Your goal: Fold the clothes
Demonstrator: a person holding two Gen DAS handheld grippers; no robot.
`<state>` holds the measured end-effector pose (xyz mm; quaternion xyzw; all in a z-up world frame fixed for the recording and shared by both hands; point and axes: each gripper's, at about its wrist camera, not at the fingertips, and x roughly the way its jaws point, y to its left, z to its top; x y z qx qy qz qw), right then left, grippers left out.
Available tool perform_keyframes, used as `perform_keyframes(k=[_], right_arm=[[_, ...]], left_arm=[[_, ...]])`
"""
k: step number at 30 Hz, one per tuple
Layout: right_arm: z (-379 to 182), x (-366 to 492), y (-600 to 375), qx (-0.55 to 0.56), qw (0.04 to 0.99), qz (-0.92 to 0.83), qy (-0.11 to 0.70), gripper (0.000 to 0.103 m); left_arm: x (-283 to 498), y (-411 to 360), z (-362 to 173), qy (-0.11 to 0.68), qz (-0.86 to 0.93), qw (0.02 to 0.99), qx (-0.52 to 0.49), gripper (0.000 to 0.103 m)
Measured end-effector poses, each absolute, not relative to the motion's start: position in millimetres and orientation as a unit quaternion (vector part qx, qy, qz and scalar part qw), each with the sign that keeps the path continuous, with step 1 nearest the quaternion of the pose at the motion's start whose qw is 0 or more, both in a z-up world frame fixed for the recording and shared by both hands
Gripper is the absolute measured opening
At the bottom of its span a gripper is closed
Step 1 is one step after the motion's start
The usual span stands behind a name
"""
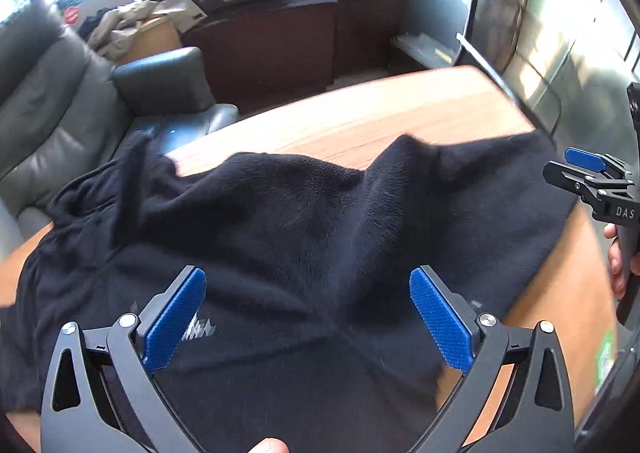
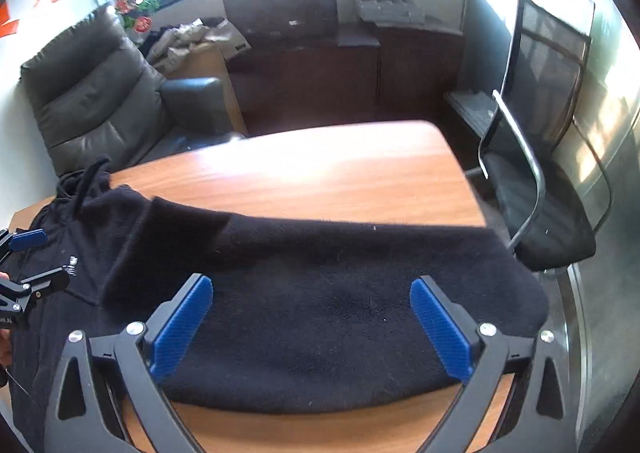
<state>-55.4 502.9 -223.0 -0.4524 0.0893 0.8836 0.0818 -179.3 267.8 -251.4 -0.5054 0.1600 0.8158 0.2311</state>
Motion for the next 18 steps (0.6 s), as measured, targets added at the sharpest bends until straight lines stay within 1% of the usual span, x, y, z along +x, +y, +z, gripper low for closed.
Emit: perform_keyframes(k=[2, 4, 5, 8, 12, 15, 17, 18], right_arm=[[-239, -48, 507, -0.463, 0.098, 0.876, 0.091, 0.095], [-255, -41, 511, -0.473, 0.114, 0.869, 0.092, 0.097], [-263, -37, 513, -0.478, 0.122, 0.865, 0.093, 0.103], [-287, -26, 519, -0.493, 0.146, 0.852, 0.095, 0.103], [-320, -11, 528, -0.512, 0.177, 0.835, 0.097, 0.103], [-310, -19, 527, -0.533, 0.193, 0.817, 0.105, 0.101], [-291, -25, 523, -0.489, 0.184, 0.848, 0.092, 0.101], [-291, -32, 519, -0.49, 0.175, 0.849, 0.09, 0.101]], left_arm=[[-200, 275, -273, 0.159, 0.809, 0.234, -0.515, 0.103], [-213, 280, -285, 0.158, 0.806, 0.245, -0.516, 0.103], [-217, 282, -291, 0.159, 0.804, 0.25, -0.516, 0.103], [-227, 287, -303, 0.159, 0.8, 0.267, -0.513, 0.103], [-221, 288, -299, 0.16, 0.809, 0.278, -0.493, 0.103], [-216, 292, -290, 0.174, 0.804, 0.284, -0.492, 0.103], [-211, 296, -279, 0.182, 0.806, 0.307, -0.473, 0.103], [-209, 300, -274, 0.187, 0.805, 0.315, -0.467, 0.103]])
